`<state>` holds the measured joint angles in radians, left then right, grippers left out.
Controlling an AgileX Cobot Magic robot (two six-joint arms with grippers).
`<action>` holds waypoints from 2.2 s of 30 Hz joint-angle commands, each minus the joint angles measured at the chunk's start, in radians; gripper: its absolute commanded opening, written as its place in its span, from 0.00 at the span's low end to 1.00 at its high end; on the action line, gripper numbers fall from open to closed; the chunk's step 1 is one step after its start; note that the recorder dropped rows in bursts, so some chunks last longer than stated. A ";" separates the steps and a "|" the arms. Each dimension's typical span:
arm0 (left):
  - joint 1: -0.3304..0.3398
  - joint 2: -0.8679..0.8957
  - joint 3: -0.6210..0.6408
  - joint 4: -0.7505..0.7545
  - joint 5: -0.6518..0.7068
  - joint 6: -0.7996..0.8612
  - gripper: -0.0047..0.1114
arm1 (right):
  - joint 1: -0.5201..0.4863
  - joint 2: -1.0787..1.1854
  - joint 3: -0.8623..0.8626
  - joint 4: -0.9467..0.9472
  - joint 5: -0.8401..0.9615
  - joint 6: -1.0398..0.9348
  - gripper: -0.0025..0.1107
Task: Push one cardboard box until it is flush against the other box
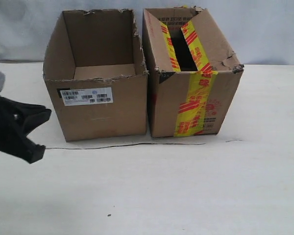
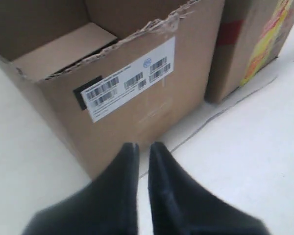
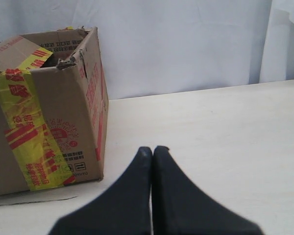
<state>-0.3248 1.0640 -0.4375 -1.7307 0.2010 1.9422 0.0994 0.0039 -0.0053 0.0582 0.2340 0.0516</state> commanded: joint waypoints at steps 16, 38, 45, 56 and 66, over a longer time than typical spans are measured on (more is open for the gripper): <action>0.000 -0.663 0.254 -0.014 -0.031 0.034 0.04 | -0.003 -0.004 0.005 -0.008 0.002 0.001 0.02; 0.000 -0.672 0.285 1.487 -0.194 -1.689 0.04 | -0.003 -0.004 0.005 -0.008 0.002 0.001 0.02; 0.000 -0.672 0.320 2.167 -0.237 -2.338 0.04 | -0.003 -0.004 0.005 -0.008 0.002 0.001 0.02; 0.141 -0.732 0.431 1.386 -0.315 -1.620 0.04 | -0.003 -0.004 0.005 -0.008 0.002 0.001 0.02; 0.408 -1.050 0.438 1.775 0.010 -1.933 0.04 | -0.003 -0.004 0.005 -0.008 0.002 0.001 0.02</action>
<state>0.0682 0.0482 -0.0034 -0.0356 0.1540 0.1070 0.0994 0.0039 -0.0053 0.0582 0.2340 0.0516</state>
